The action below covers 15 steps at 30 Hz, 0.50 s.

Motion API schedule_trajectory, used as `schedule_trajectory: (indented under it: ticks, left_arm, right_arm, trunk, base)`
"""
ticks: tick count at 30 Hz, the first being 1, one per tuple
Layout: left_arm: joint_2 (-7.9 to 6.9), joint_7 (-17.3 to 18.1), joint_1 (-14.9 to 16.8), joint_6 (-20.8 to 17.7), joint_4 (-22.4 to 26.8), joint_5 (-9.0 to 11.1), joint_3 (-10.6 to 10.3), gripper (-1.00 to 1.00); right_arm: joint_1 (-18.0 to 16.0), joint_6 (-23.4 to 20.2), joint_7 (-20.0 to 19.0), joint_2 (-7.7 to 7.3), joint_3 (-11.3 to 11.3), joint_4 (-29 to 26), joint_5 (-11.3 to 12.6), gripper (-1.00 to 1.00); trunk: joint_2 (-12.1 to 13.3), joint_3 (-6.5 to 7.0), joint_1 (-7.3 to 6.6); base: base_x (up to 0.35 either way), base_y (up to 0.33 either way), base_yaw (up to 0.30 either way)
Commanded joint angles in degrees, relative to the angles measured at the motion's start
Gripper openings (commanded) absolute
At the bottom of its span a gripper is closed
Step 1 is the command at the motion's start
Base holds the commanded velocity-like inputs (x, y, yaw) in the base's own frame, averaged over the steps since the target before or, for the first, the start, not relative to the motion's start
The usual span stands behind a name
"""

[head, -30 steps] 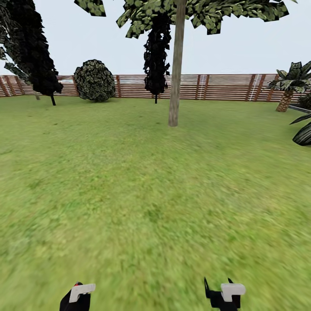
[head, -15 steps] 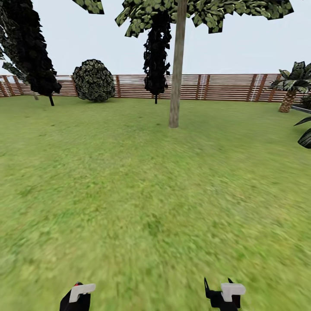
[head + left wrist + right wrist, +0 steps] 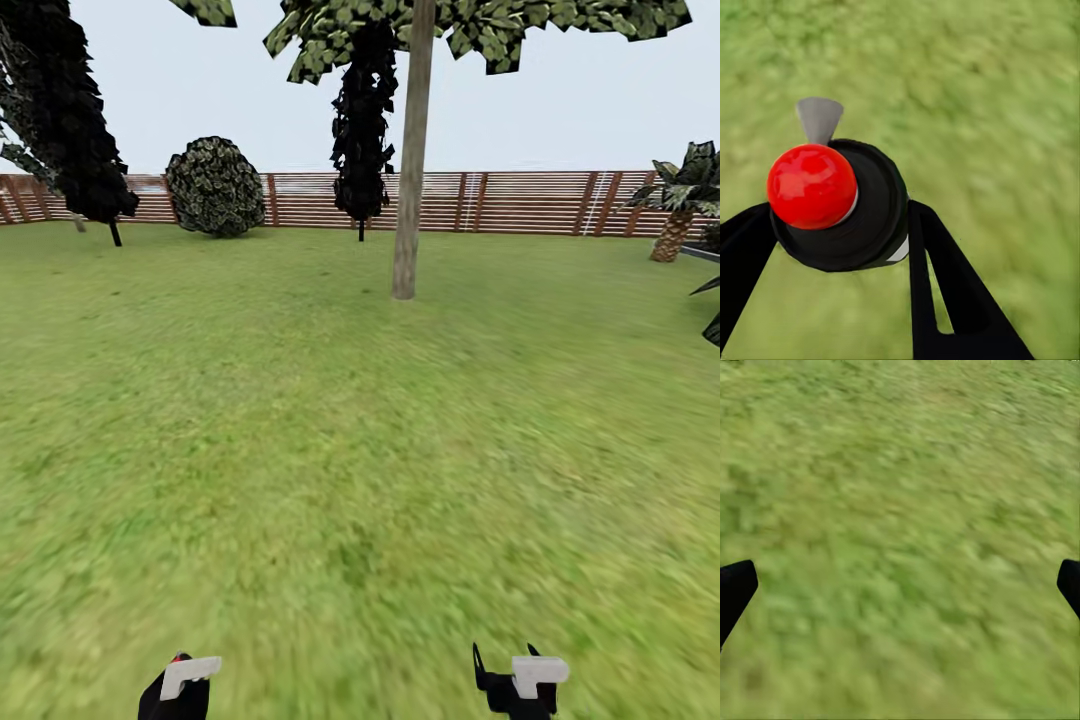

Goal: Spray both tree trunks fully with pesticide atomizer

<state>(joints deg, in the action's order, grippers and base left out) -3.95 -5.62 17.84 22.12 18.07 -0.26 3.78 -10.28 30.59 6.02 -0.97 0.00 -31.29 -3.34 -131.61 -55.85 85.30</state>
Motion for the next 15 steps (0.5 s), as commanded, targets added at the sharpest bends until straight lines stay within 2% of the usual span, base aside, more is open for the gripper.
schedule_trajectory:
  ticks: [1, 15]
  left_arm:
    - [0.0, 0.0, 0.0, 0.01, 0.0, -0.01, 0.0, -1.0]
    - [0.0, 0.0, 0.0, -0.04, -0.05, -0.04, 0.0, -1.0]
  right_arm:
    - [0.0, 0.0, 0.01, 0.0, 0.0, 0.0, 0.0, 1.0]
    - [0.0, 0.0, 0.03, 0.0, 0.0, 0.0, 0.0, 1.0]
  trunk:
    - [0.0, 0.0, 0.0]
    - [0.0, 0.0, 0.0]
  base:
    - [0.339, 0.0, 0.0]
    - [0.339, 0.0, 0.0]
